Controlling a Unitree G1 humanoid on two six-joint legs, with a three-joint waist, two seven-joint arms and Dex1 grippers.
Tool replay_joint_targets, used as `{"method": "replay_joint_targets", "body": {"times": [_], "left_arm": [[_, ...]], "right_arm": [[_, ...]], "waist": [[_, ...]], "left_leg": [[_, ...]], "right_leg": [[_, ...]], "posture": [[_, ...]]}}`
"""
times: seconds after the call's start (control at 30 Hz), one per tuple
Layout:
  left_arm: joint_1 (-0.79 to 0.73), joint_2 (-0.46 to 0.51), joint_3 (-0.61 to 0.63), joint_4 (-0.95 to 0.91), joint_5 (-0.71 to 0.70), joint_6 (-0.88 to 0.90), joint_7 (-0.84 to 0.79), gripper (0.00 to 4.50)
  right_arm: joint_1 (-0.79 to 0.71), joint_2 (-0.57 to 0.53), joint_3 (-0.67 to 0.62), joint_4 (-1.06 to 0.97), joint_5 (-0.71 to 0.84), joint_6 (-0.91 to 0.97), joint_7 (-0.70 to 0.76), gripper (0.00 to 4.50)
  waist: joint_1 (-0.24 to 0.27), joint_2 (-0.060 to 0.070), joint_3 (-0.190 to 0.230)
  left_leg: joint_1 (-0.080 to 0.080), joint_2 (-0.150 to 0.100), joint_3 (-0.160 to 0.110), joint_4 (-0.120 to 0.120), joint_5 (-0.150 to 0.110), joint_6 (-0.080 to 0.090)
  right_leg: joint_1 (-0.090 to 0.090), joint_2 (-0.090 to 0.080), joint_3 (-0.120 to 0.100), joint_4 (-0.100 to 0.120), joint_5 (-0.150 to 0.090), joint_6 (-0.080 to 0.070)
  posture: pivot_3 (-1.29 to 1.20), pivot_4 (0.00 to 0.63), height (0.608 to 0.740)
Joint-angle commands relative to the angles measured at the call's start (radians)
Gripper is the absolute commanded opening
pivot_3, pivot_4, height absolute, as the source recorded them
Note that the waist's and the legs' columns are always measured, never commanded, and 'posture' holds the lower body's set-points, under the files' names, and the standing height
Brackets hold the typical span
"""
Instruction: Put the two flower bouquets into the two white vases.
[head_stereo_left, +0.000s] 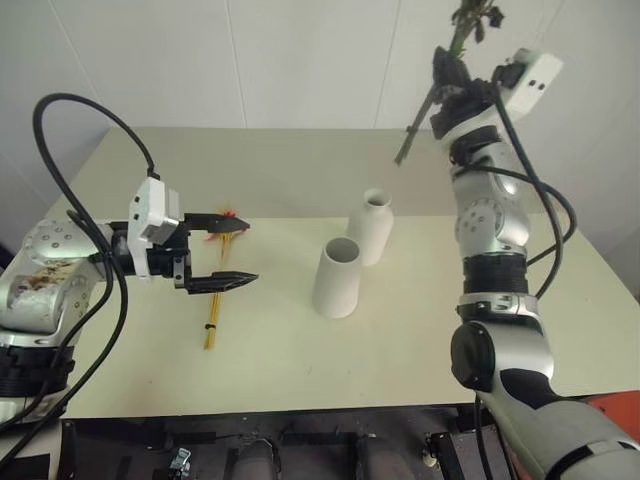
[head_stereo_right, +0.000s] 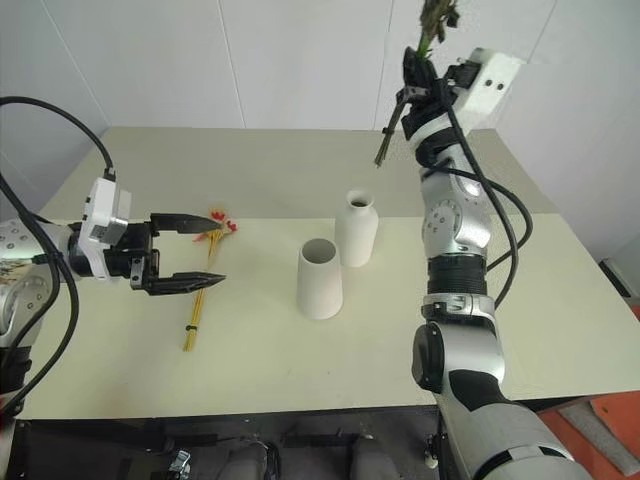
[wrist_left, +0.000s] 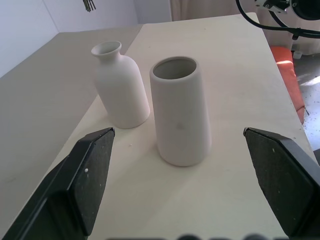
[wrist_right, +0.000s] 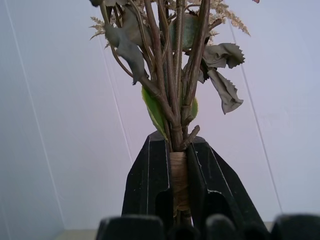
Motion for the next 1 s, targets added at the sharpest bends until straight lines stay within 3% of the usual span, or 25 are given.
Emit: {"method": "replay_joint_targets", "body": {"times": [0.03, 1.0], "left_arm": [[0.021, 0.025, 0.050, -0.040, -0.027, 0.010, 0.008, 4.50], [0.059, 0.075, 0.087, -0.068, -0.050, 0.033, 0.011, 4.50]], "right_arm": [[-0.023, 0.024, 0.013, -0.004, 0.009, 0.002, 0.014, 0.19], [0.143, 0.066, 0.083, 0.015, -0.097, -0.146, 0.086, 0.19]], "waist": [[-0.002, 0.000, 0.000], [-0.001, 0.000, 0.000]], "left_leg": [[0.001, 0.000, 0.000, 0.000, 0.000, 0.000], [0.001, 0.000, 0.000, 0.000, 0.000, 0.000]], "right_leg": [[0.000, 0.000, 0.000, 0.001, 0.000, 0.000], [0.000, 0.000, 0.000, 0.002, -0.001, -0.001]], "posture": [[0.00, 0.150, 0.740], [0.00, 0.150, 0.740]]}}
